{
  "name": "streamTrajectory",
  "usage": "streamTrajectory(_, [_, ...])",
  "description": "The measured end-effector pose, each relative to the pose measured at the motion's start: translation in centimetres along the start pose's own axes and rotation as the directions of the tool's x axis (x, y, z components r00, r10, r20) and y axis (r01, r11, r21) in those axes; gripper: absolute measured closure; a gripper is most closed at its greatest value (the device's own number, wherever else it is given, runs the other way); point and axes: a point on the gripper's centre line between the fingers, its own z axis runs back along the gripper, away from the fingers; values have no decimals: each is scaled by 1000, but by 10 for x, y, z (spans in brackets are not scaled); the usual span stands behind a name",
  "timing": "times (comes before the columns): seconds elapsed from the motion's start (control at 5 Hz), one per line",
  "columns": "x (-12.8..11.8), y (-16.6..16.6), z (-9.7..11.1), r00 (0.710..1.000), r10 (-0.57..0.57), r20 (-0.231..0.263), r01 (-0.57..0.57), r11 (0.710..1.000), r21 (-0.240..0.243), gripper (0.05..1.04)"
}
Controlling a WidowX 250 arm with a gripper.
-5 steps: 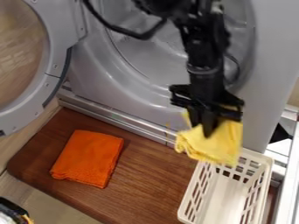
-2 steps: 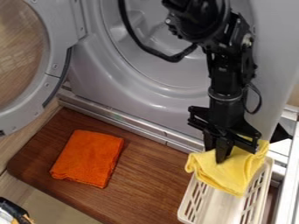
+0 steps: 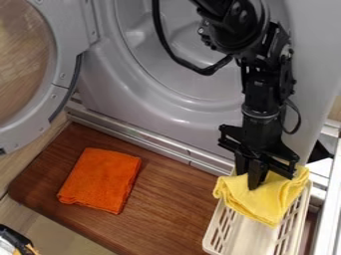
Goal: Put the yellow cloth in the white basket
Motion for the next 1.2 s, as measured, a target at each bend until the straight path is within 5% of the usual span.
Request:
streamTrajectory(0.2, [-2,0,-1,1000,-10,-22,10,1000,1,782])
streamTrajectory(0.6, [-2,2,-2,1000,-9,-22,10,1000,13,190])
streamTrajectory(0.8, [-1,3,-1,1000,-4,-18,4,1000,22,70])
streamTrajectory(1.0, [-2,6,2,1000,10,-11,-9,999,42,75])
streamTrajectory(1.2, [-8,9,37,998,25,62,-29,998,62,81])
